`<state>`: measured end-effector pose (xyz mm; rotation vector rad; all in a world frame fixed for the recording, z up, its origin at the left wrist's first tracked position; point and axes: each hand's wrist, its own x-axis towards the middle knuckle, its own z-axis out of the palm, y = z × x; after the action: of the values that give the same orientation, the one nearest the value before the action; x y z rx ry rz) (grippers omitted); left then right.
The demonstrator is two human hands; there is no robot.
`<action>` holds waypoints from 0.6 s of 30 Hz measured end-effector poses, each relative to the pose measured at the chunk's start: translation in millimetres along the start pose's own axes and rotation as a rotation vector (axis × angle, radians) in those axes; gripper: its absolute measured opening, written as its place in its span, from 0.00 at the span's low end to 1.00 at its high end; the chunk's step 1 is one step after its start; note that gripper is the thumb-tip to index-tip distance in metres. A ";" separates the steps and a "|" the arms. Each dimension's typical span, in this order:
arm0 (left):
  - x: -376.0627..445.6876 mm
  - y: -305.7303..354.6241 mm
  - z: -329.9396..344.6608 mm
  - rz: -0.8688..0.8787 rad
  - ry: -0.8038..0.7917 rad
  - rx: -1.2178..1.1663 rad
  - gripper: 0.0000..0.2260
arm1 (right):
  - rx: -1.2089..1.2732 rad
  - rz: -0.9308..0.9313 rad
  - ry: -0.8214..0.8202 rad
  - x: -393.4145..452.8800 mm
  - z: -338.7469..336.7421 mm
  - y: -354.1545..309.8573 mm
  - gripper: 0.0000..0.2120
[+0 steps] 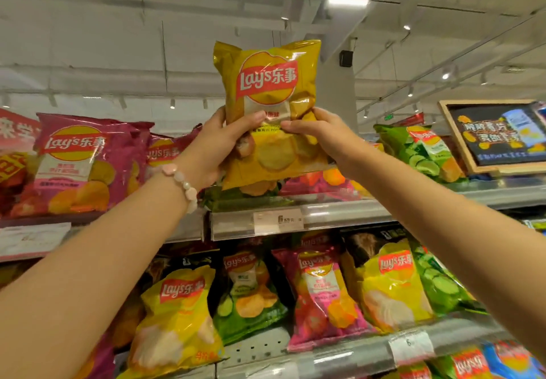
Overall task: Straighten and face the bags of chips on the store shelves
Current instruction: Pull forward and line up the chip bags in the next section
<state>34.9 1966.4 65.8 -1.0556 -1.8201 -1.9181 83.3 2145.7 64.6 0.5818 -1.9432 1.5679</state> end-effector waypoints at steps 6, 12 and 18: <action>20.2 -13.9 57.9 -0.096 0.023 -0.130 0.24 | 0.026 -0.008 0.121 9.7 -73.4 16.7 0.19; 44.6 -48.6 95.4 -0.179 0.211 0.348 0.16 | 0.067 -0.001 0.134 12.9 -131.2 40.5 0.18; 52.6 -59.5 112.6 -0.202 0.207 0.764 0.27 | 0.064 -0.017 0.091 14.2 -160.8 55.1 0.19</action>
<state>-6.4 2096.9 49.8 -0.4119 -2.2890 -1.1535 62.5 2314.9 58.2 0.5417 -1.8220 1.6227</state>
